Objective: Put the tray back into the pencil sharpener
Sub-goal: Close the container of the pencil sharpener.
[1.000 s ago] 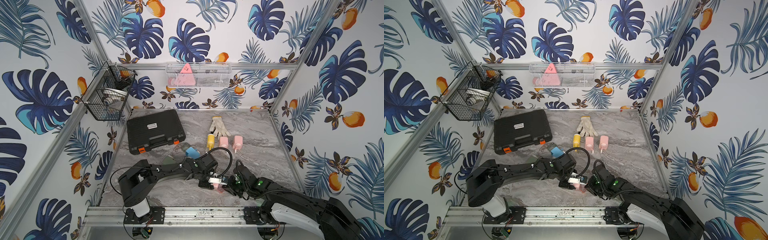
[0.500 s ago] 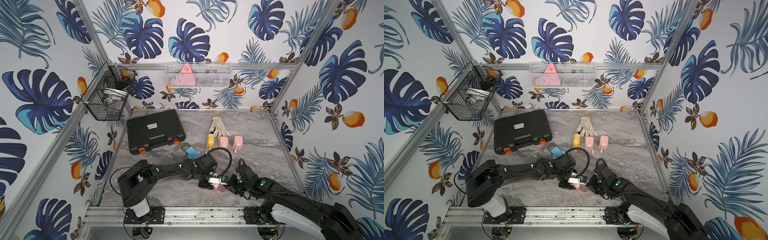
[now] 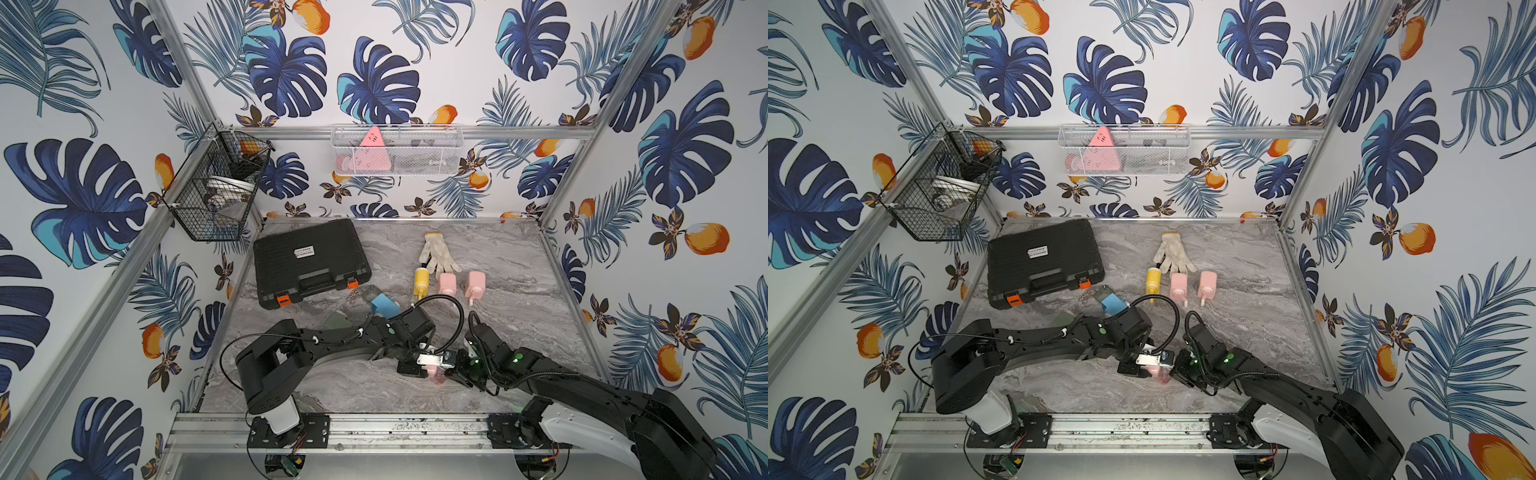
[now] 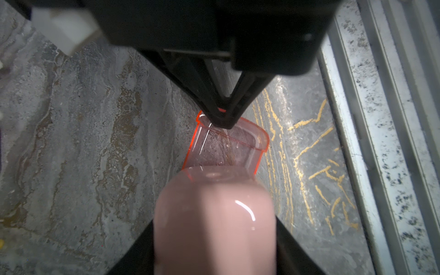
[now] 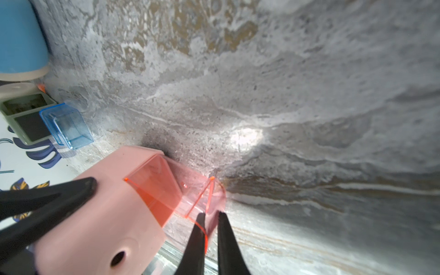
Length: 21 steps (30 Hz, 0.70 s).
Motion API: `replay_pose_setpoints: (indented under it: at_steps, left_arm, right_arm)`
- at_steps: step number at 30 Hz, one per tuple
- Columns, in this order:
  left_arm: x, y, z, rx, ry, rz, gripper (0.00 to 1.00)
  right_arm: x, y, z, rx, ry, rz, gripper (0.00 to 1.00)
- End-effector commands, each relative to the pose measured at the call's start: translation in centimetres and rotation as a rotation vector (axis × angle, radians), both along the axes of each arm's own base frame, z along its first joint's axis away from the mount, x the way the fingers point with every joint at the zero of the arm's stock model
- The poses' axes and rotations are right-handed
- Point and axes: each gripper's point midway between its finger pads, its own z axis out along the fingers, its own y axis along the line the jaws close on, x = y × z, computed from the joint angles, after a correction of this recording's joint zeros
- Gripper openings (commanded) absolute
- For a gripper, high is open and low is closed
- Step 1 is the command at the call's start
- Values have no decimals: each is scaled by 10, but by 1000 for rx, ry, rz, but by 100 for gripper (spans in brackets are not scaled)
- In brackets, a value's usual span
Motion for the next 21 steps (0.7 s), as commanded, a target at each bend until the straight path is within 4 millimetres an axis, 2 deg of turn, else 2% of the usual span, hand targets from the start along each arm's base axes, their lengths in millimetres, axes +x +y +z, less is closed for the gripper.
replay_pose_setpoints:
  at_steps: [1,9,14,18,21]
  left_arm:
    - [-11,10,-10,43,30,-37,52]
    - [-19,12,-8,46,62,-76,52]
    - [-22,11,-8,34,76,-82,52]
    - [-21,10,-9,29,80,-70,52]
    - [-19,11,-10,33,76,-53,51]
  right_arm:
    - [9,15,13,49,-76,75,4]
    - [9,9,13,-16,-119,174,0]
    - [12,16,16,1,-126,194,0]
    - [16,19,20,27,-140,172,9]
    - [20,11,29,23,-165,130,18]
